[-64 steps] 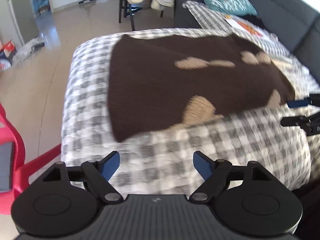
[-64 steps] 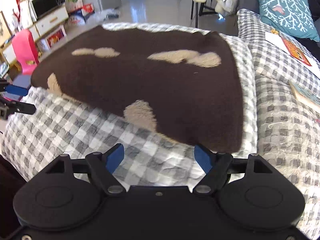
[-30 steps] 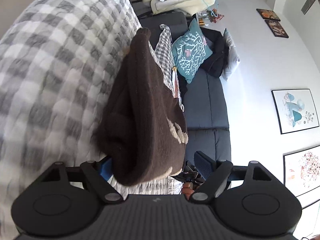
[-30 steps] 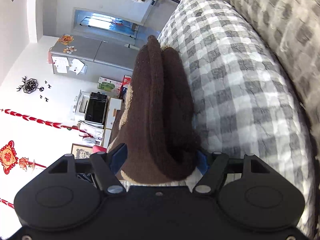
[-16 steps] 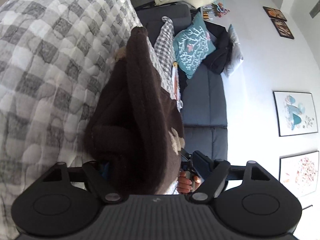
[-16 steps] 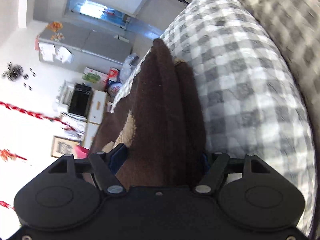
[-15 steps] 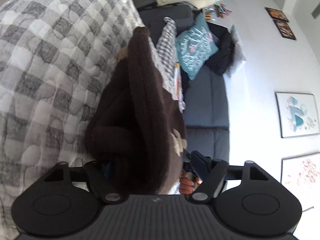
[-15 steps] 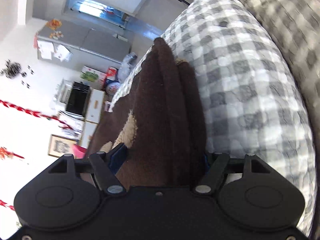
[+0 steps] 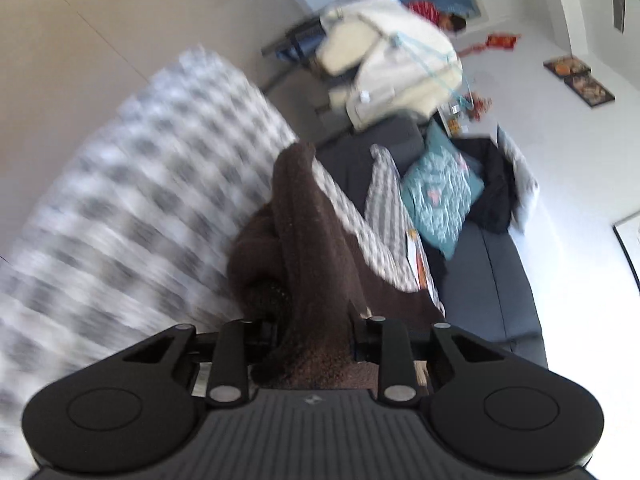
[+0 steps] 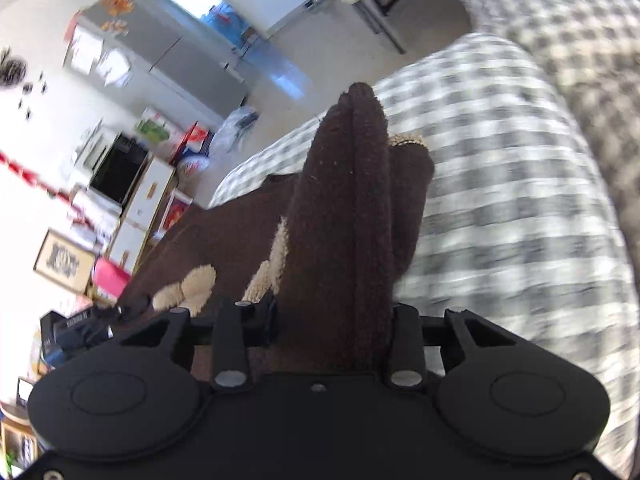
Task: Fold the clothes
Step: 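Grasp the folded sweater corners with both grippers and lift it, then carry the folded sweater with both grippers onto the pink chair seat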
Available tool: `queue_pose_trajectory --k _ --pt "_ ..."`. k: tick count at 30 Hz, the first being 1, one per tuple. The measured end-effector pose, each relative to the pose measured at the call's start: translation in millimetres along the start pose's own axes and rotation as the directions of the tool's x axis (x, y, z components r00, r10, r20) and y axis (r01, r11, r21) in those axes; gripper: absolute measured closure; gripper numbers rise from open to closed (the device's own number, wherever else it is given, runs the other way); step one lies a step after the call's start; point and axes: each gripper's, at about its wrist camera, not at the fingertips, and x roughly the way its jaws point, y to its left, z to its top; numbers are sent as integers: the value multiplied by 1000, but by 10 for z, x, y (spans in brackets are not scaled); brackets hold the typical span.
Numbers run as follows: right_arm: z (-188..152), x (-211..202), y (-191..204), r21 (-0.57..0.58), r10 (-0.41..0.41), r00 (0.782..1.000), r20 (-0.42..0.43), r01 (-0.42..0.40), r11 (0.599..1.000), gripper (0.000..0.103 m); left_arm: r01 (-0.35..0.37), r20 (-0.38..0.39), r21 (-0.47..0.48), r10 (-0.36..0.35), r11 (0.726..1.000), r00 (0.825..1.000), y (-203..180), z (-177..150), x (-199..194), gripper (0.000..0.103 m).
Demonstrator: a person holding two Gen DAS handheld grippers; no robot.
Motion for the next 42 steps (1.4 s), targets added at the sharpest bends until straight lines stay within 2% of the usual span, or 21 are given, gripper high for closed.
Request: queue_pose_trajectory --k 4,9,11,15,20,23,24,25,26,27,28,32,34,36,40,41,42 --pt "-96 78 306 -9 19 1000 -9 -19 1000 66 -19 18 -21 19 1000 1000 51 -59 -342 75" --pt "-225 194 355 11 13 998 -56 -13 1000 66 -23 -4 -61 22 998 1000 330 -155 -664 75" --pt "-256 246 334 12 -7 997 -71 8 1000 61 -32 -15 -52 31 998 999 417 -208 -718 72" --pt "-288 311 191 60 -44 996 -83 49 997 46 -41 -41 -101 37 994 998 652 -222 -637 56" --pt "-264 341 44 115 -34 997 -68 42 992 36 -41 -30 -158 37 987 999 807 -186 -590 48" --pt "-269 395 10 126 -42 998 -50 48 991 33 -56 -15 -192 54 980 998 850 -177 -502 46" --pt "-280 406 33 113 -52 998 -44 57 992 34 -42 -2 -227 43 973 999 890 -184 -471 48" --pt "-291 416 55 101 -63 997 -38 66 993 39 -27 12 -262 31 965 999 931 -191 -440 52" --pt "-305 425 95 90 -67 997 -38 70 994 52 20 43 -349 -6 937 999 1034 -224 -389 66" --pt "-320 432 142 79 -68 997 -40 71 994 59 22 51 -372 -3 928 999 1059 -236 -385 73" --pt "-336 440 189 69 -70 997 -41 73 995 64 18 56 -383 3 924 998 1072 -244 -386 75" --pt "-389 406 470 12 -79 997 -10 79 997 68 -27 104 -318 63 948 993 928 -212 -558 79" --pt "-430 435 692 -37 -67 998 -10 67 997 69 -95 152 -223 131 970 980 751 -110 -762 79" --pt "-493 551 1036 -104 -50 999 -15 49 993 69 -174 197 -135 199 975 960 616 23 -996 80" --pt "-628 916 1695 -203 -6 999 -35 -1 979 70 -291 293 -69 298 954 909 606 309 -1639 80" --pt "-664 1040 1872 -224 9 999 -43 -18 974 70 -298 299 -67 304 952 905 599 304 -1697 80" --pt "-700 1163 2048 -245 23 998 -51 -35 969 70 -332 329 -65 334 941 883 644 374 -1918 79"
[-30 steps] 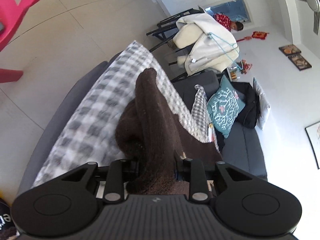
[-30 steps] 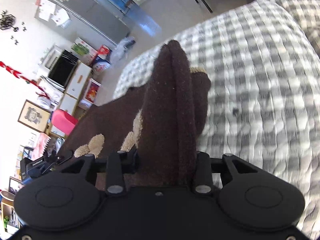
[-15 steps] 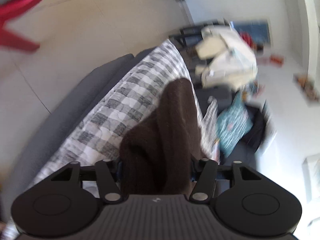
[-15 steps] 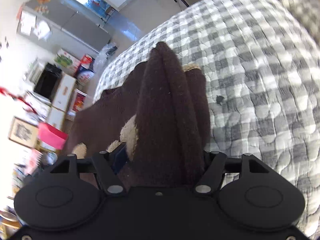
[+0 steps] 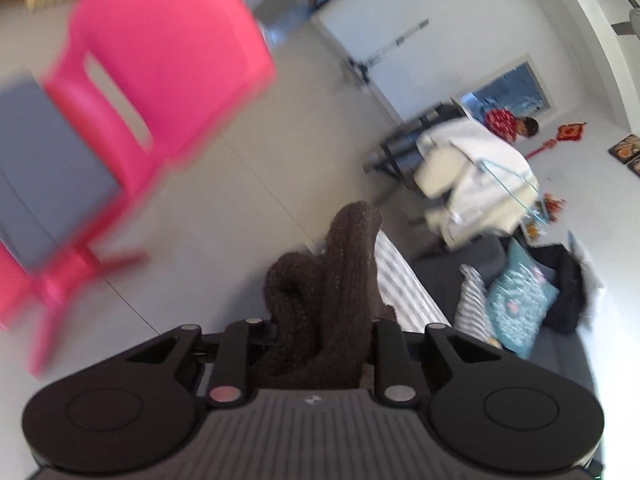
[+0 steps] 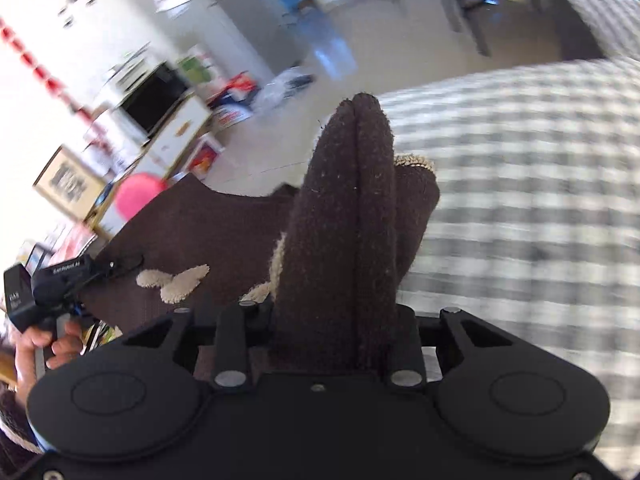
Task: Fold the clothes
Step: 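Carry the folded sweater with both grippers onto the pink chair seat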
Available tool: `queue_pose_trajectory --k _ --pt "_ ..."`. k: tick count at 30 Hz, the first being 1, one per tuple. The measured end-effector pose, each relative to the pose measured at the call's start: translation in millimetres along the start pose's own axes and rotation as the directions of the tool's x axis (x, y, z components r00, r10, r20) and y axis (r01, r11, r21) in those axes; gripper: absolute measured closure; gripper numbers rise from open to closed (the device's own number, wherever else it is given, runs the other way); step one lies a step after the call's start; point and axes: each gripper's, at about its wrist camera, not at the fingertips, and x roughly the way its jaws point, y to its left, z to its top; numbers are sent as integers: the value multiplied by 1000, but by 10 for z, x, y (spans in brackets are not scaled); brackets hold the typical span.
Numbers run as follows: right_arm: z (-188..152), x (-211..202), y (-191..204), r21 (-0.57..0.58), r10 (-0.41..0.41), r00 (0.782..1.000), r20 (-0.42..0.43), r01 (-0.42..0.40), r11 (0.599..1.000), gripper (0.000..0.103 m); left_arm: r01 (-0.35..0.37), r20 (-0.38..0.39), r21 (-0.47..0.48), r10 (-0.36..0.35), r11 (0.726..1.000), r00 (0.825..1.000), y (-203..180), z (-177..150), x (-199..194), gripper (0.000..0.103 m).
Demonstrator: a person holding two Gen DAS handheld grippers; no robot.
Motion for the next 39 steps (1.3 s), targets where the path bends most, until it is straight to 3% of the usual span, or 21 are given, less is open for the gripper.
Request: queue_pose_trajectory --k 5,10,11,13,16,20,23,25,27,30,37,39 --pt "-71 752 707 -58 61 996 -60 -65 996 70 -132 104 -1 131 991 986 642 520 -541 79" --pt "63 1599 1279 -109 87 992 -93 -97 989 70 -251 183 10 245 968 952 1179 944 -706 79" --pt "82 1763 1385 -116 90 992 -92 -101 988 71 -287 207 -5 281 958 937 1418 1108 -708 79" --pt "115 1998 1510 -123 92 992 -88 -103 987 70 -302 227 -18 298 953 927 1648 1257 -731 79" --pt "101 2420 1669 -146 59 996 -70 -68 987 70 -323 253 -41 323 945 912 2160 1501 -594 79" --pt "-181 2843 1711 -169 -34 998 -46 25 985 70 -328 243 -71 335 942 910 2596 1594 -357 78" --pt "-387 3109 1454 -45 -84 988 -128 79 996 67 -382 219 -108 397 918 891 2927 1439 -37 75" --pt "-444 3169 1316 21 -69 986 -153 73 997 60 -409 215 -147 432 901 876 3141 1307 109 69" --pt "-411 3180 1140 102 -31 983 -180 50 993 53 -407 238 -175 440 896 866 3257 1214 115 50" --pt "-322 3094 1142 82 -62 982 -180 77 994 36 -452 224 -181 484 873 846 3223 1151 61 29" --pt "-221 2608 1451 -80 -190 963 -191 177 981 23 -540 164 -119 553 833 817 2778 1056 -308 21" --pt "-253 2434 1539 -127 -216 957 -192 194 973 22 -556 154 -99 564 825 811 2659 1003 -375 10"
